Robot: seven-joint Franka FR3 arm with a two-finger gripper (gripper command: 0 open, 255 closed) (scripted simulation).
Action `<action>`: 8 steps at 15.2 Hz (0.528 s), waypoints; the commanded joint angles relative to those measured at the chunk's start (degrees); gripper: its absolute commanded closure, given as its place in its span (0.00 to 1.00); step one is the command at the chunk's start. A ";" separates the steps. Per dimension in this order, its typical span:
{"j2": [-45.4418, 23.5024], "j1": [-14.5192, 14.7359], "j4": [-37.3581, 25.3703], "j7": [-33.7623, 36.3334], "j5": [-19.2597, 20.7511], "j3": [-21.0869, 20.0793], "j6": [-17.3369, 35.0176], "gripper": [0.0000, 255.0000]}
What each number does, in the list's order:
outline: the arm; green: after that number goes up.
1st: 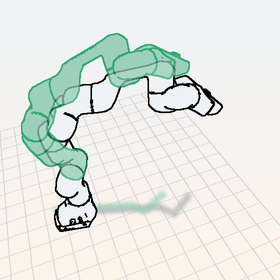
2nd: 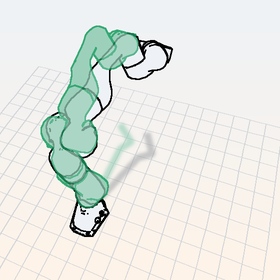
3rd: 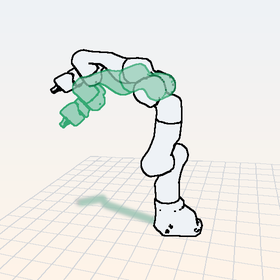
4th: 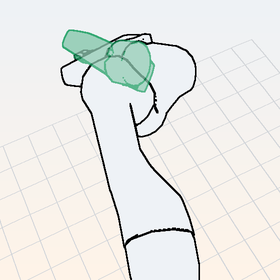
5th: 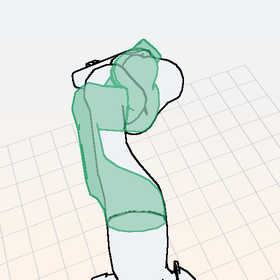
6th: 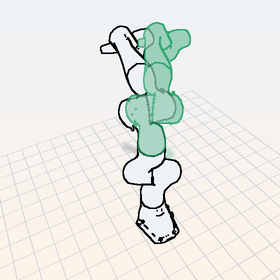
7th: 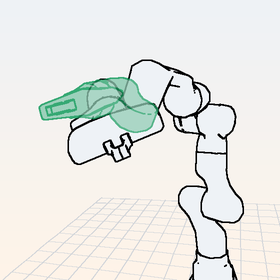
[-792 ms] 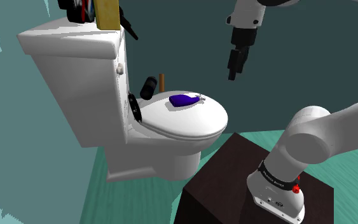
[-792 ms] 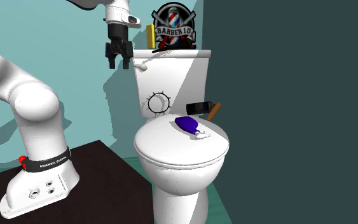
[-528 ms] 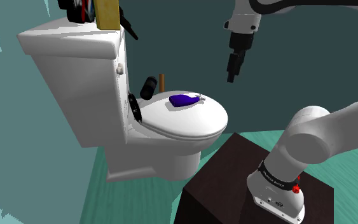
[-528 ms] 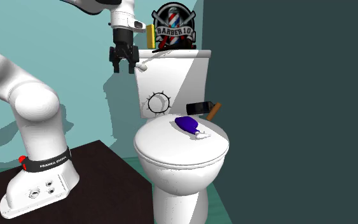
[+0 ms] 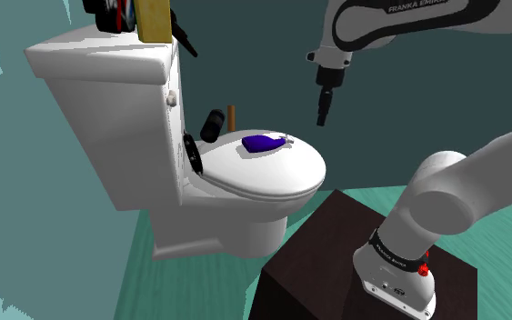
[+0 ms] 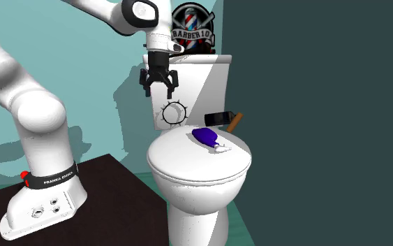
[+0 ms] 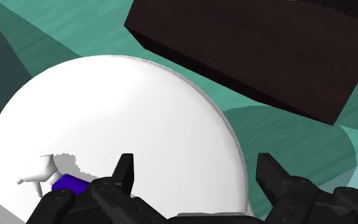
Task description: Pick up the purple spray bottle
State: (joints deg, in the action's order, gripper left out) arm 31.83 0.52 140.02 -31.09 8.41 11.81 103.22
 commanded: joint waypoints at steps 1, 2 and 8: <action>-3.39 0.42 -0.39 -5.13 0.63 2.48 3.49 0.00; -5.32 0.70 -0.79 -7.51 0.69 3.60 5.19 0.00; -18.42 2.80 -5.21 -22.48 -1.68 9.43 14.41 0.00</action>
State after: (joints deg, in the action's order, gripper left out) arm 15.20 3.03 135.18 -50.79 7.20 20.38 116.09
